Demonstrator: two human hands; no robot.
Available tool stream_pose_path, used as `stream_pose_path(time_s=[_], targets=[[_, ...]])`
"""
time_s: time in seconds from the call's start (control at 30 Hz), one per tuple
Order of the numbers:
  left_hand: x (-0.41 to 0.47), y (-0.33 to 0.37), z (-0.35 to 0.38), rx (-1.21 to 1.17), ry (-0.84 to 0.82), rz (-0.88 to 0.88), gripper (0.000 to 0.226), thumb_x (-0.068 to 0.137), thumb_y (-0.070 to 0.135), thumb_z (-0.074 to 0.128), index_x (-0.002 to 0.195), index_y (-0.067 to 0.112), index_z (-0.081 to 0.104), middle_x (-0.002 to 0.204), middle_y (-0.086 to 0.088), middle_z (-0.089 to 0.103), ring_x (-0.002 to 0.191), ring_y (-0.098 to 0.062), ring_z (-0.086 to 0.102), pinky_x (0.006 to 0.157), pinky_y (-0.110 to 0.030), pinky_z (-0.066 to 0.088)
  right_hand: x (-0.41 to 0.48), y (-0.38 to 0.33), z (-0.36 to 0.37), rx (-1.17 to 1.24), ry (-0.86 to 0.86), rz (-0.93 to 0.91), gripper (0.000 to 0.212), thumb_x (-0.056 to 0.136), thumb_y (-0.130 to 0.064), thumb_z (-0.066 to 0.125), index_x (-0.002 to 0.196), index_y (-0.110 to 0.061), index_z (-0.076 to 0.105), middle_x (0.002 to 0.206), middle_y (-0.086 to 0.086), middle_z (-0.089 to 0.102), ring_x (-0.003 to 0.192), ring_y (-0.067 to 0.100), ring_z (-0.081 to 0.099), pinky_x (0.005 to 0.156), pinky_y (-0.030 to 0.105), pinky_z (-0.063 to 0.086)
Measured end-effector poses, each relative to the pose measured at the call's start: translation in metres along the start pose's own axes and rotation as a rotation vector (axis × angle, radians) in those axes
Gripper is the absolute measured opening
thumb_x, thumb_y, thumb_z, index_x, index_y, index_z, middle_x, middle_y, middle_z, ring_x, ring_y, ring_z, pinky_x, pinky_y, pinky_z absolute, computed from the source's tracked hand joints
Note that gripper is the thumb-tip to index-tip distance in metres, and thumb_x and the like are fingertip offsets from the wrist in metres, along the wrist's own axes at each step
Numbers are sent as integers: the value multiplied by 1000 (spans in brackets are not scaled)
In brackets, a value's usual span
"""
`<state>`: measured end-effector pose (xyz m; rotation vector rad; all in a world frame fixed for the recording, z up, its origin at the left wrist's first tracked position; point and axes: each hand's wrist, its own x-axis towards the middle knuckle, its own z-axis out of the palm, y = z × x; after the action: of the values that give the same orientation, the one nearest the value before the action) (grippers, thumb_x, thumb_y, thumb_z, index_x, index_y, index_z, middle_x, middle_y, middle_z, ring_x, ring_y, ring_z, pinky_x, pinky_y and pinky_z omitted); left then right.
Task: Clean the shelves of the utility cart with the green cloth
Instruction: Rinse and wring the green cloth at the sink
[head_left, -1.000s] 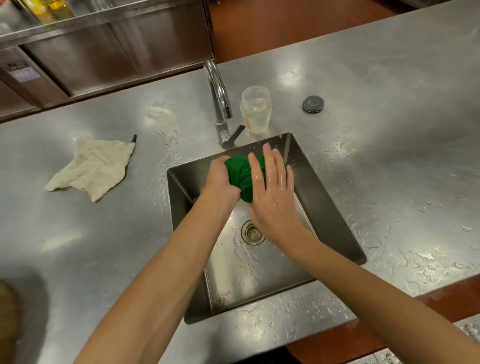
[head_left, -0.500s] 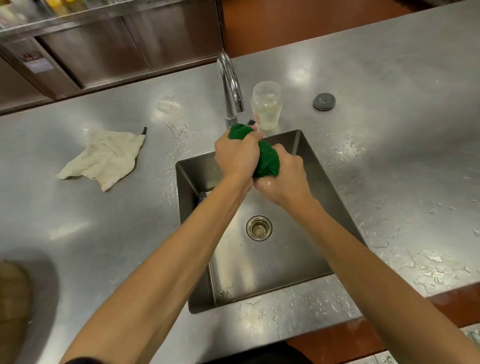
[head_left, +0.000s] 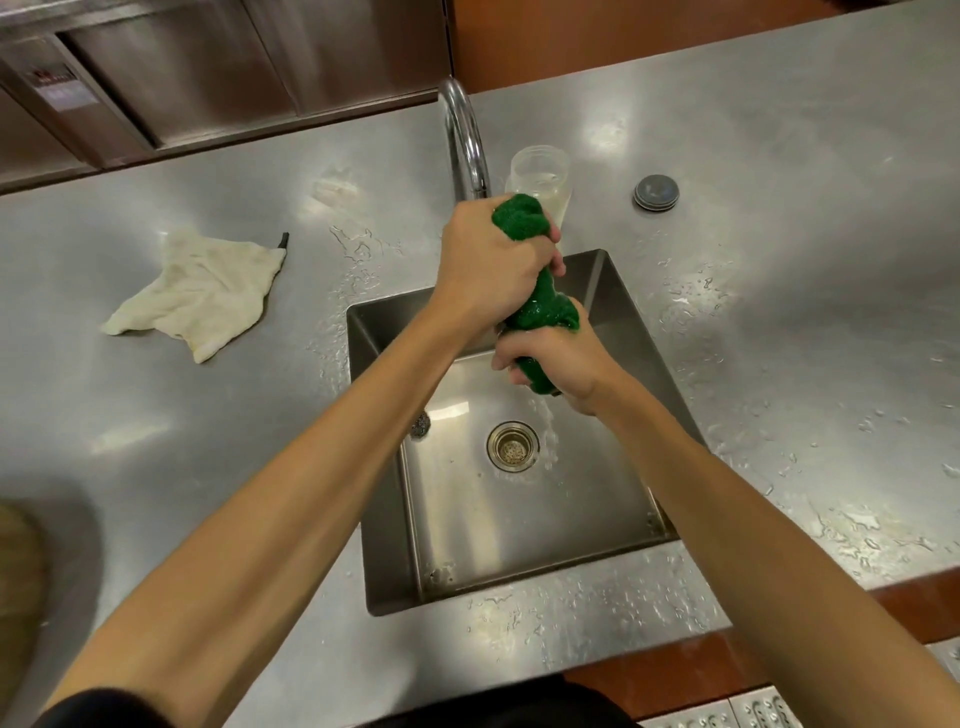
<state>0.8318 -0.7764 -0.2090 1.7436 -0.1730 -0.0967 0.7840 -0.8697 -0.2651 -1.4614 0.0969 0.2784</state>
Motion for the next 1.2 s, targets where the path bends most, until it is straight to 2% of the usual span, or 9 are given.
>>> stream_pose_path(time_s=[0.2, 0.33, 0.47, 0.67, 0.77, 0.87, 0.97, 1.1, 1.2], targets=[[5, 1, -8, -83, -141, -4, 20, 74, -16, 54, 70, 2, 62, 61, -14, 62, 62, -30, 67, 69, -46, 59, 0, 1, 3, 110, -90, 21, 38, 62, 16, 57, 46, -16, 43, 52, 5, 39, 44, 16, 37, 44, 23, 29], [3, -4, -17, -175, -228, -64, 22, 75, -19, 49, 71, 0, 60, 59, -15, 57, 60, -30, 61, 67, -41, 57, -1, 5, 8, 139, -185, 67, 24, 56, 9, 57, 54, -7, 40, 60, 10, 37, 44, 16, 34, 44, 25, 24], [4, -12, -27, -339, -319, -163, 20, 73, -16, 46, 75, 1, 56, 60, -14, 53, 57, -27, 58, 73, -45, 54, 1, 4, 9, 115, -280, 109, 19, 56, 10, 56, 62, 5, 38, 57, 7, 34, 41, 14, 32, 44, 22, 24], [10, -20, -35, -446, -478, -217, 21, 69, -10, 43, 70, 7, 55, 57, -6, 53, 57, -21, 56, 74, -38, 57, 3, 4, 11, 82, -358, 144, 29, 56, 8, 56, 71, 19, 33, 59, 8, 31, 45, 14, 26, 52, 35, 11], [10, -28, -33, -487, -418, -254, 20, 70, -9, 43, 72, 7, 55, 58, -6, 52, 57, -20, 56, 74, -38, 56, 6, 2, 7, 61, -347, 165, 20, 59, 9, 58, 67, 12, 39, 56, 8, 34, 43, 15, 30, 49, 32, 15], [13, -36, -29, -528, -268, -311, 18, 71, -8, 49, 79, 5, 59, 66, -10, 55, 61, -22, 58, 75, -40, 55, 8, 1, 3, -58, -209, 153, 24, 69, 8, 66, 61, -6, 48, 55, 7, 42, 45, 16, 42, 46, 26, 31], [15, -43, -29, -514, -104, -381, 24, 72, -5, 62, 94, 4, 65, 77, -12, 64, 72, -26, 65, 82, -43, 54, 4, 0, 5, -217, -50, 74, 17, 75, -4, 77, 78, 1, 61, 67, 10, 54, 57, 15, 53, 49, 25, 45], [7, -47, -34, -418, -44, -466, 52, 73, 15, 76, 121, 0, 60, 99, -13, 69, 90, -26, 70, 83, -40, 59, -4, 7, -1, -188, 1, 78, 38, 77, -23, 82, 104, -2, 65, 84, 18, 68, 70, 14, 64, 64, 26, 54], [-2, -49, -39, -372, -50, -450, 70, 79, 10, 76, 141, 16, 45, 116, -9, 65, 104, -26, 69, 81, -35, 59, -10, 12, -5, -247, 41, -13, 48, 79, -35, 80, 115, -9, 61, 97, 4, 69, 86, 7, 67, 75, 28, 56]])
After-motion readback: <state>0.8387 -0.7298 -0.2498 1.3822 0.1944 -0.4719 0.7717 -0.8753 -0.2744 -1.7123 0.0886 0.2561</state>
